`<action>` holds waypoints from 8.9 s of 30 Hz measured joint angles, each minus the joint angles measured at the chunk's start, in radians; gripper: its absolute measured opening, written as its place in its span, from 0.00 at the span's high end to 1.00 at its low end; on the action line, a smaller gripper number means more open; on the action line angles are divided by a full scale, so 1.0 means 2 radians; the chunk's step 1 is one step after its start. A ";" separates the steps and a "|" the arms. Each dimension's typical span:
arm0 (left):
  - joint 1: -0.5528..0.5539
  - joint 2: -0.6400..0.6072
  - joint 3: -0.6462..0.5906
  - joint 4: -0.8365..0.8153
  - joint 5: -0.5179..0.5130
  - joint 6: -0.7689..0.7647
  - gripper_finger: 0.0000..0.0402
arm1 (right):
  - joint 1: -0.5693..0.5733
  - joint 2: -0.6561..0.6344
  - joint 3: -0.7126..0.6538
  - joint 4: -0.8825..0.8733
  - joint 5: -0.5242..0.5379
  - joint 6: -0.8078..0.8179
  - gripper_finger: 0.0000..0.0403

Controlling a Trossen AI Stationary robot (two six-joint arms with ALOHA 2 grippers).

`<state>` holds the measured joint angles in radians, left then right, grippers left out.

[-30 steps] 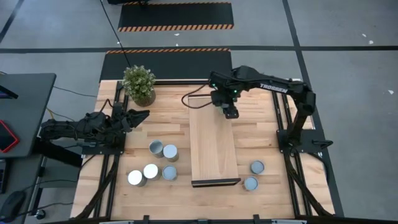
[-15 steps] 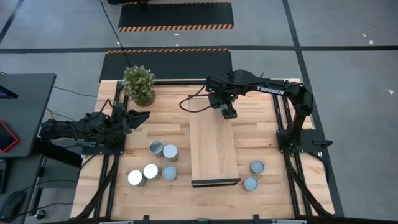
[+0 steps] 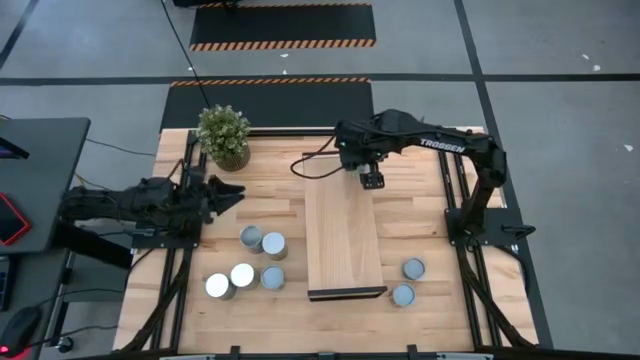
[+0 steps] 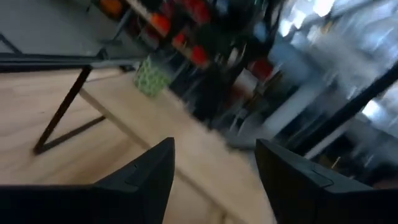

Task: Pick and place cans onto a shelf
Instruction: Put the canned peas on the shelf, then put the canned tomatoes on the shelf

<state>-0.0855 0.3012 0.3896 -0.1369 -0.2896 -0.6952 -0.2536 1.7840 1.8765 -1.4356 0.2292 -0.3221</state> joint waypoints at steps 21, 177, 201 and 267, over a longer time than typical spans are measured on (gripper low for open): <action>-0.002 0.205 0.140 -0.366 0.182 0.118 0.19 | 0.164 -0.001 0.100 -0.061 0.018 0.292 0.01; -0.001 0.219 0.140 -0.380 0.156 0.082 0.23 | 0.558 -0.090 -0.488 0.397 0.007 0.678 0.05; -0.001 0.219 0.140 -0.350 0.072 0.094 0.23 | 0.403 -0.334 -0.489 0.194 0.027 0.600 0.24; -0.001 0.219 0.140 -0.319 0.071 0.039 0.23 | -0.026 0.073 0.012 0.180 -0.151 -0.007 0.16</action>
<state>-0.0883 0.7395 0.6704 -0.7750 -0.1481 -0.6171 -0.3046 1.9300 1.9013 -1.0747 -0.0730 -0.3353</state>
